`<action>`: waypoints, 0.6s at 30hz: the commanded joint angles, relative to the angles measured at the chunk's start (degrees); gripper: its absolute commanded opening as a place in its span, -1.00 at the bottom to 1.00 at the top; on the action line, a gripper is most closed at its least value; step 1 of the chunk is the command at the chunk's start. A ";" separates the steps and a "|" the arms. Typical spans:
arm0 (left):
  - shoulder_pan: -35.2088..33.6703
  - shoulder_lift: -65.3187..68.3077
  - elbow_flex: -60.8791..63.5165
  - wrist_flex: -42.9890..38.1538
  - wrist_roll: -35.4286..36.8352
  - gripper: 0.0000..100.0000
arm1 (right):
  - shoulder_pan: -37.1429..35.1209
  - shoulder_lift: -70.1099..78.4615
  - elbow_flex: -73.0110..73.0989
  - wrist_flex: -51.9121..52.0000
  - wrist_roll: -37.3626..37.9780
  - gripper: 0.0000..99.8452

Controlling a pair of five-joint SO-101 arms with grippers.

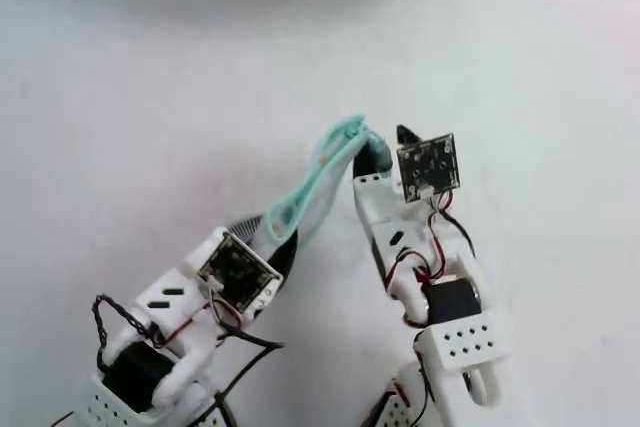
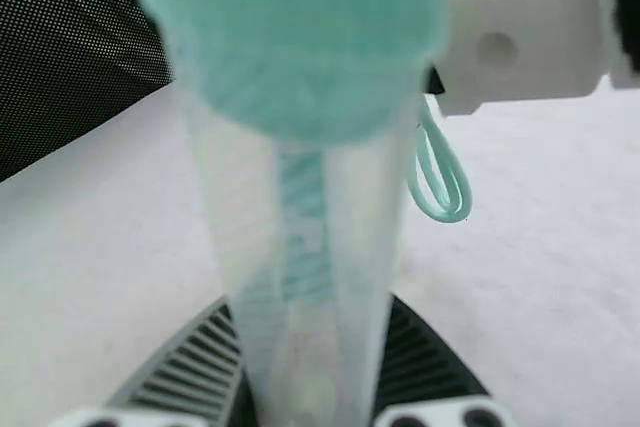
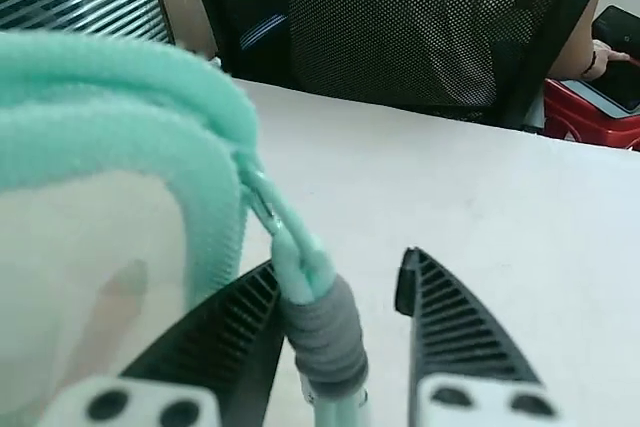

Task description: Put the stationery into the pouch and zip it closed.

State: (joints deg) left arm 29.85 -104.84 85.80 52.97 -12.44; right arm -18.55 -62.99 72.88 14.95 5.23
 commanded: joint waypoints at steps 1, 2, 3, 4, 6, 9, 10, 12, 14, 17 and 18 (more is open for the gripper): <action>0.84 0.31 -2.20 0.09 -0.70 -0.95 | 0.13 -1.54 -1.23 0.04 2.02 -0.86; 0.84 0.31 -2.20 0.09 -0.70 -0.95 | 0.13 -1.54 -1.05 0.04 3.43 -0.89; 0.84 0.31 -2.20 0.09 -0.70 -0.95 | 0.04 -1.54 -0.97 0.04 4.84 -0.94; 0.84 0.31 -2.20 0.09 -0.70 -0.95 | 0.04 -1.54 -0.97 0.13 5.71 -0.97; 0.84 0.31 -2.20 0.09 -0.70 -0.95 | 0.04 -1.89 0.18 0.13 6.95 -0.96; 0.84 0.31 -2.20 0.00 -0.70 -0.95 | 0.40 -2.07 0.70 0.13 7.12 -0.96; 0.84 0.31 -2.11 -0.09 -0.70 -0.95 | 0.84 -2.15 0.44 0.13 7.56 -0.96; 0.84 0.31 -1.32 -0.44 -0.97 -0.95 | 3.03 -3.03 -1.41 0.48 7.82 -0.96; 0.84 0.31 0.09 -2.11 -0.97 -0.95 | 5.76 -5.05 -4.04 2.51 7.74 -0.96; 0.84 0.31 0.97 -3.08 -0.97 -0.95 | 8.13 -8.75 -8.88 7.96 8.09 -0.96; 0.84 0.31 0.97 -3.08 -0.97 -0.95 | 8.22 -9.45 -10.73 9.54 8.09 -0.96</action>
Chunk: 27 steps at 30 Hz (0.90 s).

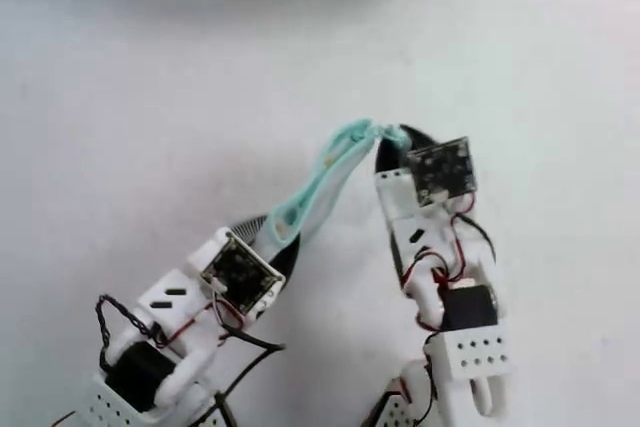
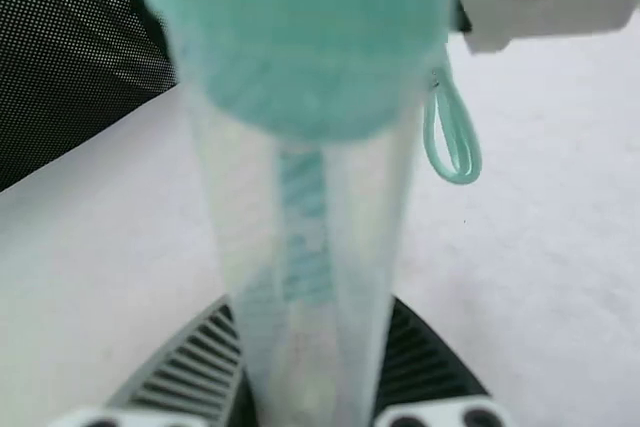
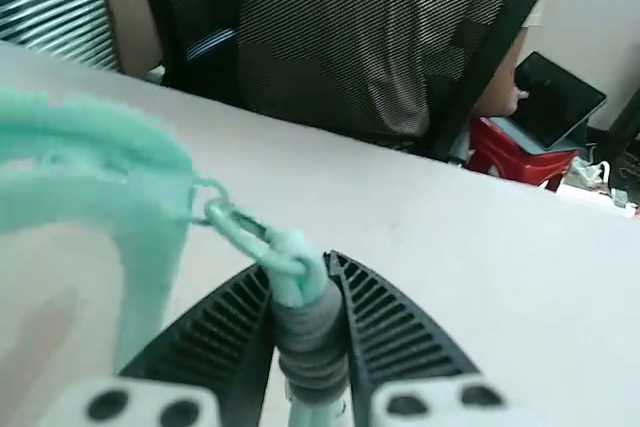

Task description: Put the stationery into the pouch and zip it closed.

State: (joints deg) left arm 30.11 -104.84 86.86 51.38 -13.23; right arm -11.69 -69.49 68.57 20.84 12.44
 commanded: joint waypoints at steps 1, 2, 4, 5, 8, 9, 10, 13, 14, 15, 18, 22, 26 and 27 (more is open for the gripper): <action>0.57 0.31 -0.09 -1.49 -0.18 -0.95 | 1.27 -3.47 -8.35 5.14 0.97 -0.96; 0.57 0.31 -0.09 -1.49 -0.18 -0.95 | 1.19 -3.74 -10.20 6.55 0.97 -0.96; 0.57 0.31 -0.09 -1.49 -0.18 -0.95 | -0.48 -3.74 -14.59 9.54 1.05 -0.96; 0.57 0.31 -0.09 -1.49 -0.18 -0.95 | -1.54 -3.74 -16.62 11.56 1.05 -0.96; 0.57 0.31 -0.09 -1.32 -0.18 -0.95 | -6.29 -3.74 -22.59 17.36 2.90 -0.96; 0.57 0.31 -0.09 -1.32 -0.18 -0.95 | -7.96 -3.74 -24.53 18.95 3.60 -0.96; 0.57 0.31 -0.09 -1.23 -0.18 -0.95 | -9.36 -3.74 -26.46 20.62 3.87 -0.96; 0.57 0.31 -0.09 -1.14 -0.18 -0.95 | -14.11 -3.56 -32.35 26.07 4.13 -0.96; 0.57 0.31 0.00 -1.14 -0.18 -0.95 | -15.43 -3.03 -34.37 27.74 4.13 -0.96; 0.57 0.31 0.00 -1.14 -0.18 -0.95 | -16.75 -1.89 -36.66 29.67 4.13 -0.96; 0.57 0.31 0.00 -1.14 -0.18 -0.95 | -19.82 4.00 -45.45 36.09 4.22 -0.96; 0.57 0.31 0.00 -1.14 -0.18 -0.95 | -23.60 15.78 -60.13 44.26 4.22 -0.96; 0.57 0.31 0.00 -1.14 -0.18 -0.95 | -25.80 27.82 -73.14 52.88 4.22 -0.96; 0.48 0.31 0.00 -1.14 -0.18 -0.95 | -26.24 30.20 -75.60 54.90 4.22 -0.96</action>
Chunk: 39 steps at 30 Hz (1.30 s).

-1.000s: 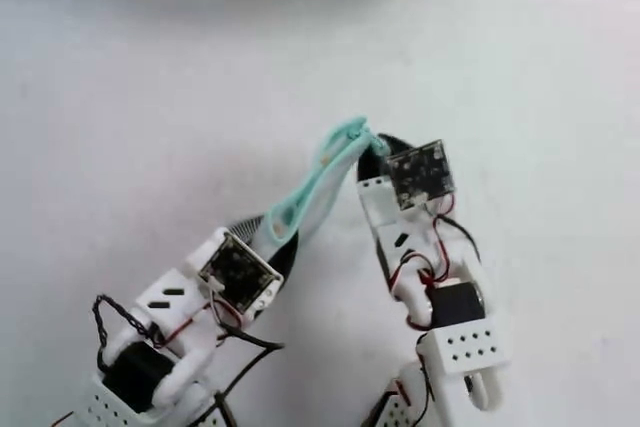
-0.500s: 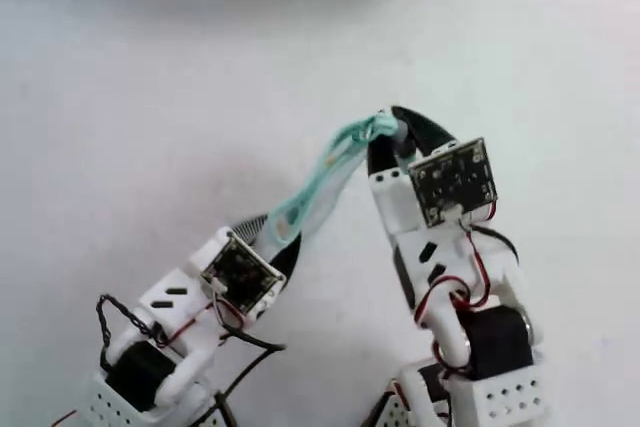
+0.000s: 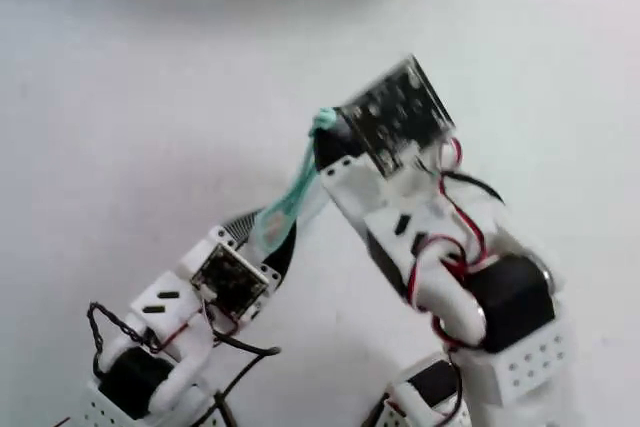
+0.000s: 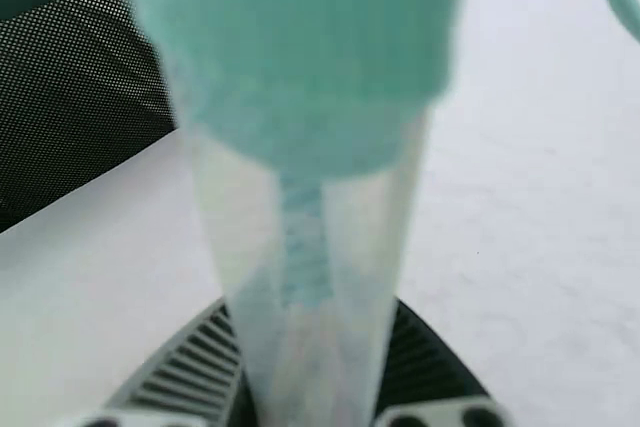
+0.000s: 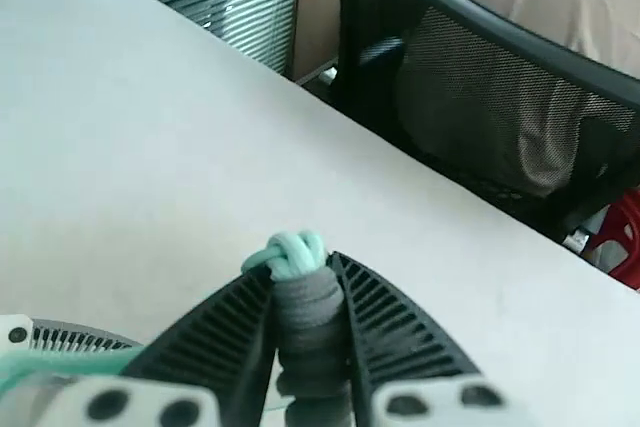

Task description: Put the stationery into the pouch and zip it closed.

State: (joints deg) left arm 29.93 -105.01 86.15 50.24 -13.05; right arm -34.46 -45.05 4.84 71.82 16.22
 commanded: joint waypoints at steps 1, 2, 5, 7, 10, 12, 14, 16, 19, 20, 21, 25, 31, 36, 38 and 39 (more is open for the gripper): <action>0.66 0.48 0.70 -0.09 -0.35 -0.95 | -3.91 7.96 -14.24 5.93 0.44 -0.96; 0.66 0.48 0.70 -0.09 -0.35 -0.95 | -4.53 9.89 -16.35 8.04 0.44 -0.96; 0.40 0.48 0.44 -0.18 -0.44 -0.95 | -6.46 13.58 -21.54 13.41 3.60 -0.96; 0.31 0.48 0.44 -0.26 -0.44 -0.95 | -8.48 14.90 -24.18 17.45 6.15 -0.96; 0.22 0.48 0.44 -0.35 -0.44 -0.95 | -11.91 15.78 -27.43 23.16 8.97 -0.96; 0.22 0.48 0.44 -0.35 -0.44 -0.95 | -13.76 16.04 -29.19 26.59 10.99 -0.96; 0.22 0.48 0.44 -0.35 -0.44 -0.95 | -14.37 15.52 -29.36 26.68 11.43 -0.96; 0.22 0.48 0.44 -0.35 -0.44 -0.95 | -14.64 15.60 -29.27 26.68 11.52 -0.96; 0.22 0.48 0.44 -0.35 -0.35 -0.95 | -14.73 16.22 -28.92 26.68 11.52 -0.96; 0.22 0.48 0.44 -0.35 -0.35 -0.95 | -14.73 16.22 -28.40 26.68 11.69 -0.96; 0.22 0.48 0.44 -0.35 -0.26 -0.95 | -14.73 16.22 -27.60 26.68 11.78 -0.96; 0.22 0.48 0.44 -0.35 -0.18 -0.95 | -14.64 16.13 -20.66 26.68 11.87 -0.96; -2.15 0.48 -0.53 -0.18 0.09 -0.95 | -14.73 15.52 -10.46 26.68 15.03 -0.96; -7.34 0.48 -2.73 0.09 3.87 -0.95 | -14.81 15.52 -9.41 26.77 17.58 -0.96; -8.57 0.48 -3.60 0.53 4.04 -0.95 | -15.60 15.78 -9.41 26.77 18.73 -0.96; -8.84 0.48 -4.48 1.58 4.13 -0.95 | -15.78 15.96 -9.41 26.68 18.99 -0.96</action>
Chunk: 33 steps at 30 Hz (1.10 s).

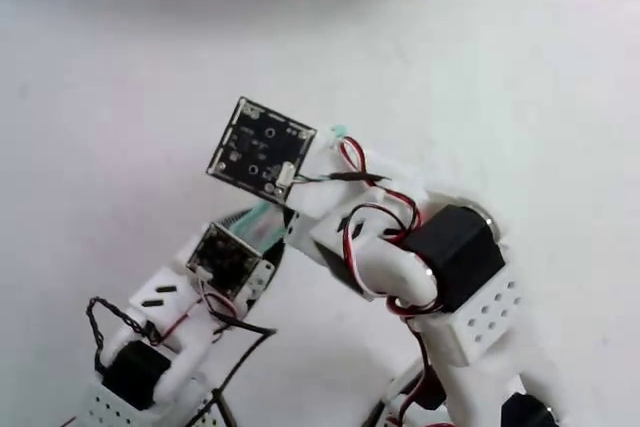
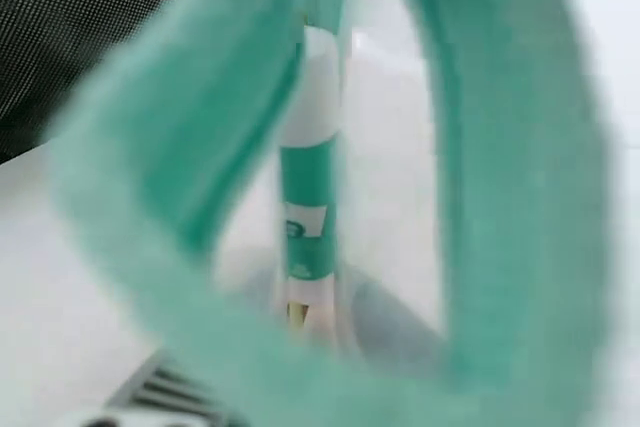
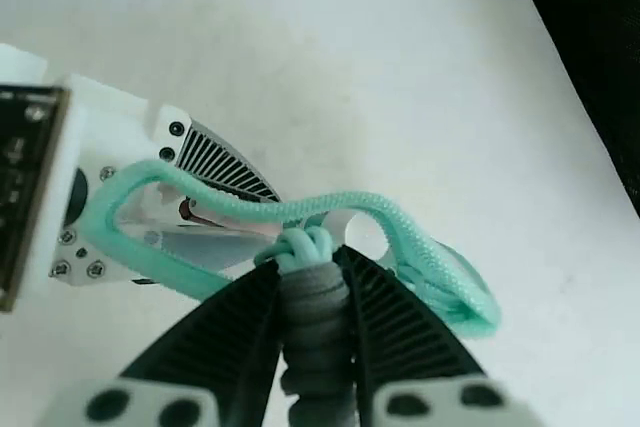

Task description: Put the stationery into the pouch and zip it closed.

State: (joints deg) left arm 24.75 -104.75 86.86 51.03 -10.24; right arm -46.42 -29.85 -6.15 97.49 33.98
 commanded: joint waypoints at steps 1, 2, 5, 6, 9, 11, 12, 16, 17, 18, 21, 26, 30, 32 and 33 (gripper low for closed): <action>-3.56 0.22 -6.51 2.20 1.41 -0.95 | -3.82 0.92 1.58 0.92 1.32 -0.96; -3.47 0.22 -7.82 3.78 2.02 -0.95 | -3.65 0.92 1.49 0.40 1.32 -0.96; -3.47 0.22 -12.22 7.74 3.25 -0.95 | -0.40 0.92 1.49 -1.80 1.05 -0.96; -3.38 0.22 -13.54 8.88 3.16 -0.94 | 0.84 0.92 1.49 -2.68 0.97 -0.96; -3.21 0.22 -16.00 10.81 3.25 -0.83 | 3.91 0.92 1.58 -5.32 0.70 -0.96; -3.21 0.22 -16.79 11.34 4.48 -0.69 | 4.97 0.92 1.58 -6.99 -0.09 -0.96; -3.21 0.22 -17.23 11.96 6.15 -0.64 | 5.41 0.92 1.58 -7.96 -1.49 -0.96; -3.30 0.22 -21.89 16.00 9.76 -0.57 | 7.16 1.01 1.58 -9.98 -3.16 -0.96; -3.47 0.22 -23.12 16.79 9.76 -0.57 | 7.52 1.01 1.58 -10.15 -3.16 -0.96; -3.56 0.22 -23.91 17.14 9.76 -0.57 | 7.78 1.01 1.58 -10.24 -3.16 -0.96; -3.21 0.22 -24.53 16.97 9.76 -0.57 | 7.96 1.01 1.58 -10.07 -3.16 -0.96; -2.59 0.22 -26.99 14.24 9.76 -0.57 | 7.96 1.01 1.58 -10.24 -3.43 -0.96; 3.30 0.22 -25.76 13.71 9.67 -0.72 | 7.78 1.01 1.58 -9.98 -3.60 -0.96; 6.29 0.22 -22.59 10.73 8.35 -0.84 | 7.69 0.92 1.58 -9.89 -3.60 -0.96; 7.43 0.22 -21.10 8.79 6.07 -0.88 | 7.69 0.84 1.58 -9.89 -3.60 -0.96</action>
State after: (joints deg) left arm 26.95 -104.84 62.86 65.98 -1.10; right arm -38.95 -29.32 -4.40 87.74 30.81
